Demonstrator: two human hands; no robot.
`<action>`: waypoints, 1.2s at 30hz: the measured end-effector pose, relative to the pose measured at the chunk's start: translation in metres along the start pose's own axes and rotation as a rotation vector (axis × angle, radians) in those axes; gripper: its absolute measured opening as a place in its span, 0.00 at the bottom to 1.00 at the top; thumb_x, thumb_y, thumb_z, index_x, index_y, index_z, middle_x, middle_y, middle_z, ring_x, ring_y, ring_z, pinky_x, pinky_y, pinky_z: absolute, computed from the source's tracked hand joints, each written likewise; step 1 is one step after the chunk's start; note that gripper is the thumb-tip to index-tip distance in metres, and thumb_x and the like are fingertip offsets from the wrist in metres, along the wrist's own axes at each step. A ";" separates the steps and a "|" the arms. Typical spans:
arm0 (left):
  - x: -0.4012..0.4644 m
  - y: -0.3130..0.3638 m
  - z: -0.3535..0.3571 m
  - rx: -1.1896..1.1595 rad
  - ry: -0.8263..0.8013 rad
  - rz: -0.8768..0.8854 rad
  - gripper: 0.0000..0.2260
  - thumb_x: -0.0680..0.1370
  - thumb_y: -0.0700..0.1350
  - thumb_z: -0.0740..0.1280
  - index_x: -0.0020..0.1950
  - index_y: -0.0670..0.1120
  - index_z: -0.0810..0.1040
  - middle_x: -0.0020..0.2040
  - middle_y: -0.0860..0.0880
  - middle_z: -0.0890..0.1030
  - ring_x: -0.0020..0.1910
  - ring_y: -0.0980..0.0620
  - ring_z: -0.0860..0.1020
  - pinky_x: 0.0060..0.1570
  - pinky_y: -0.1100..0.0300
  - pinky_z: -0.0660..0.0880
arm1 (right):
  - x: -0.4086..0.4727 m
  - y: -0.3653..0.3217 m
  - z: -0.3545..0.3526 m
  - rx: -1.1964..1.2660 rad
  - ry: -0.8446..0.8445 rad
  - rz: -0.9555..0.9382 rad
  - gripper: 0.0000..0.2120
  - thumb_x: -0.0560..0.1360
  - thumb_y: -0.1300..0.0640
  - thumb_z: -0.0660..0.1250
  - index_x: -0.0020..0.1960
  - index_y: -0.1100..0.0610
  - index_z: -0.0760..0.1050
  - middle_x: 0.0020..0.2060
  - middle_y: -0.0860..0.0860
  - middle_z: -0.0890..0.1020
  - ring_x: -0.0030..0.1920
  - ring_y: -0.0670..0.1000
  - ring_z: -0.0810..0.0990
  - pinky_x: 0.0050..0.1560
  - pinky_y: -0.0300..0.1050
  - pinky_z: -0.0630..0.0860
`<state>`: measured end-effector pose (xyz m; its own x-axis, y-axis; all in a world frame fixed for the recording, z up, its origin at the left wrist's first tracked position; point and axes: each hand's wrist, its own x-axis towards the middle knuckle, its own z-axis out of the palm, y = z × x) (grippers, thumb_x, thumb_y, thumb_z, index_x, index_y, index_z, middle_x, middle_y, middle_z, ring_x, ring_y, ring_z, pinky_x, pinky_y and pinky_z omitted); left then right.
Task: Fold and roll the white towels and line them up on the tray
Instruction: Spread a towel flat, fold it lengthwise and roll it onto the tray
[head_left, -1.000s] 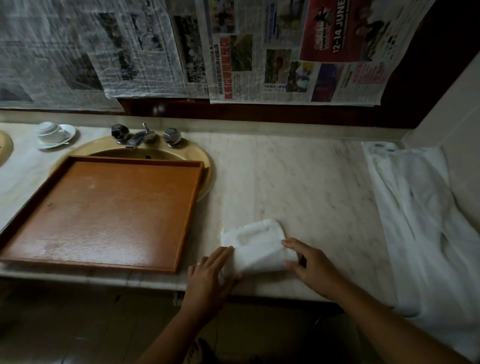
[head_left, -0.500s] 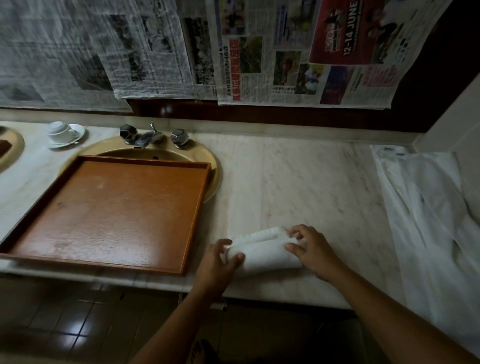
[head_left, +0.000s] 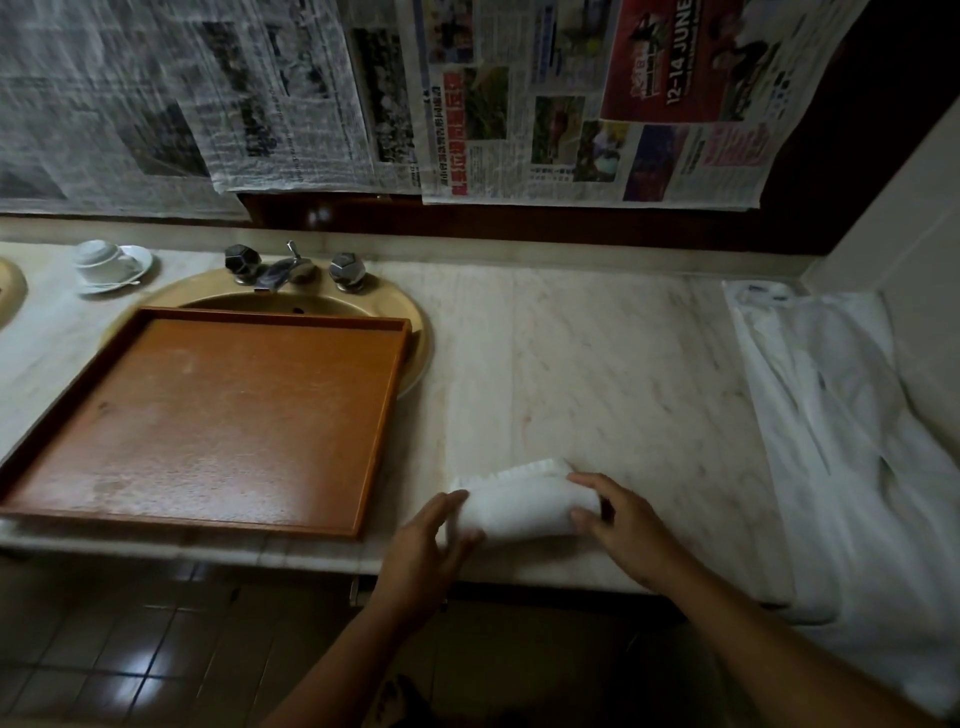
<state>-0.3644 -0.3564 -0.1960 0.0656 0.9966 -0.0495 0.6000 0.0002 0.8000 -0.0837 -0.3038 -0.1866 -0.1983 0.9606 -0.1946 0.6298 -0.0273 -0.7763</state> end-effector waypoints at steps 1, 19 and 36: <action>0.001 0.001 -0.001 -0.053 -0.002 -0.055 0.26 0.76 0.65 0.65 0.71 0.56 0.72 0.63 0.56 0.78 0.54 0.56 0.80 0.51 0.58 0.79 | 0.002 -0.002 -0.002 0.029 -0.011 0.012 0.18 0.77 0.52 0.70 0.65 0.43 0.73 0.62 0.44 0.78 0.61 0.47 0.76 0.62 0.43 0.73; 0.052 0.042 -0.024 -0.094 -0.177 -0.657 0.27 0.77 0.63 0.66 0.54 0.38 0.77 0.45 0.41 0.83 0.35 0.47 0.85 0.36 0.54 0.82 | 0.048 -0.049 -0.020 -0.060 -0.024 0.615 0.28 0.75 0.38 0.68 0.57 0.64 0.75 0.42 0.58 0.81 0.35 0.56 0.81 0.32 0.42 0.74; 0.063 0.080 -0.059 -0.811 -0.054 -0.696 0.18 0.70 0.52 0.77 0.52 0.42 0.81 0.44 0.43 0.77 0.38 0.49 0.72 0.37 0.56 0.66 | 0.048 -0.072 -0.039 0.784 -0.115 0.747 0.20 0.61 0.45 0.77 0.43 0.57 0.74 0.34 0.54 0.74 0.34 0.52 0.70 0.36 0.44 0.63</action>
<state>-0.3596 -0.2892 -0.0997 -0.0391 0.7515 -0.6586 -0.1891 0.6416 0.7433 -0.1094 -0.2448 -0.1171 -0.0595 0.5976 -0.7996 -0.0254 -0.8017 -0.5972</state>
